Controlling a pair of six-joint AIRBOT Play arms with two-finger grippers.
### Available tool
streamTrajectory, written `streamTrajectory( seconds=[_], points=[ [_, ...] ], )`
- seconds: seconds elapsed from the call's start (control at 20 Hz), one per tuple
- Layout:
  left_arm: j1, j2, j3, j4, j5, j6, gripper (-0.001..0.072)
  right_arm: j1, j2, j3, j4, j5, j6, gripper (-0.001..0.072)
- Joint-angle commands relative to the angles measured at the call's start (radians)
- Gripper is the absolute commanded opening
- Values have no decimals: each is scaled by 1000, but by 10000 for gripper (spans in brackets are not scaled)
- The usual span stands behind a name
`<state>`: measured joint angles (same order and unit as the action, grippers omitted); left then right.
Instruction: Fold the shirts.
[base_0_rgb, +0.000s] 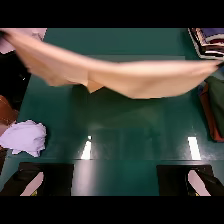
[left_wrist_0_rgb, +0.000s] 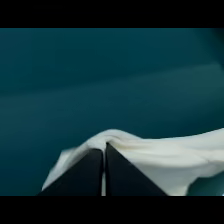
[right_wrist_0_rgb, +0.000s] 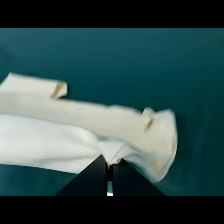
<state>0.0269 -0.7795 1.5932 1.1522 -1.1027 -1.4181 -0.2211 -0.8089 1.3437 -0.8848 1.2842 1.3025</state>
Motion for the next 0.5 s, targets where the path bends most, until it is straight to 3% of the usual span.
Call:
streamTrajectory(
  seconds=[0.0,0.2,0.45],
  points=[
    [1,50,313,8,16,-59,22,-105,84,277,-6,22,7,17],
    [1,50,544,12,19,-107,21,-269,103,441,-6,112,12,17],
    [1,46,459,151,-26,-165,21,-284,-12,635,-5,228,100,17]
  ],
)
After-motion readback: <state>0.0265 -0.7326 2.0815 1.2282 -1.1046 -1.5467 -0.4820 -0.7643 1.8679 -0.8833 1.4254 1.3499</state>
